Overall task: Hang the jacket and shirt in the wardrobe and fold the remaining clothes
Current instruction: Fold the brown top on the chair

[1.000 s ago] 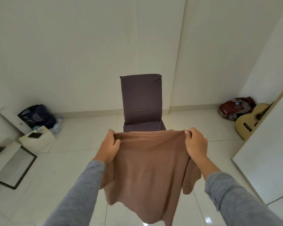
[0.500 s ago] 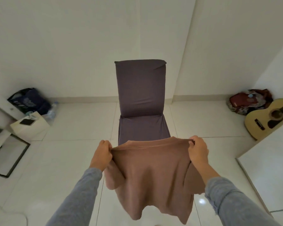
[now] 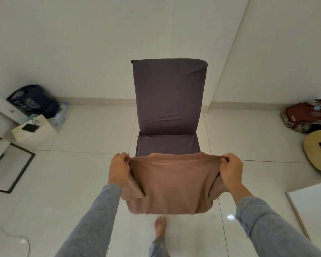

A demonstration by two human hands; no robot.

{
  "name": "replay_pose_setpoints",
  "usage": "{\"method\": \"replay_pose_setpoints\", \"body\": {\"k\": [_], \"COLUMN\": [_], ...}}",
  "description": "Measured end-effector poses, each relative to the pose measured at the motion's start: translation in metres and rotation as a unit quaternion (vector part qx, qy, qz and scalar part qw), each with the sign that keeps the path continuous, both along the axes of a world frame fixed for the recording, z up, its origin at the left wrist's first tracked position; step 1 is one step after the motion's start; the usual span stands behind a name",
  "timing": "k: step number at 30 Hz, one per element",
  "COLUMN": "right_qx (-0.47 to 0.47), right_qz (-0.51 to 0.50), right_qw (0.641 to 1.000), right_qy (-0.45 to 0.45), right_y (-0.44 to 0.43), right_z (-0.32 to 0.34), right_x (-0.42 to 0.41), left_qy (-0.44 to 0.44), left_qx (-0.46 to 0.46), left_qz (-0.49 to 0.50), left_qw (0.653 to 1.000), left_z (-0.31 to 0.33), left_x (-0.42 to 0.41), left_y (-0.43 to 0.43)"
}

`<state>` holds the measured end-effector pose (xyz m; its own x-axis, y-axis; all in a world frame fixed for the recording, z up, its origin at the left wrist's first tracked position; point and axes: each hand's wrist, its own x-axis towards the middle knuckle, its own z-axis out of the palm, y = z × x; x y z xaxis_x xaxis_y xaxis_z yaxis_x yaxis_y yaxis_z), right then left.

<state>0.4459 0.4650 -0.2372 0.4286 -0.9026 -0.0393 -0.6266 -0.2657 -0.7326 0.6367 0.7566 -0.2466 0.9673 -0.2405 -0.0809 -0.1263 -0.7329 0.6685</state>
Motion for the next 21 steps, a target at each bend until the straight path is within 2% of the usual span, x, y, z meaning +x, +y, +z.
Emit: {"method": "replay_pose_setpoints", "body": {"k": [6, 12, 19, 21], "right_qx": [0.006, -0.004, -0.034, -0.05], "right_qz": [-0.011, -0.023, 0.017, 0.032], "right_qw": [1.0, 0.996, 0.982, 0.976], "right_qy": [0.022, 0.082, 0.187, 0.212], "right_y": [-0.047, -0.097, -0.126, -0.132], "right_z": [-0.035, -0.112, -0.193, -0.212], "right_x": [0.085, 0.174, 0.224, 0.231], "left_qy": [0.027, 0.044, 0.115, 0.105], "left_qx": [0.024, 0.068, 0.065, 0.083], "left_qz": [-0.004, -0.019, 0.018, 0.002], "left_qw": [0.999, 0.997, 0.991, 0.991], "left_z": [-0.04, -0.116, -0.195, -0.216], "left_x": [0.088, 0.172, 0.219, 0.226], "left_y": [-0.051, -0.1, -0.126, -0.13]}}
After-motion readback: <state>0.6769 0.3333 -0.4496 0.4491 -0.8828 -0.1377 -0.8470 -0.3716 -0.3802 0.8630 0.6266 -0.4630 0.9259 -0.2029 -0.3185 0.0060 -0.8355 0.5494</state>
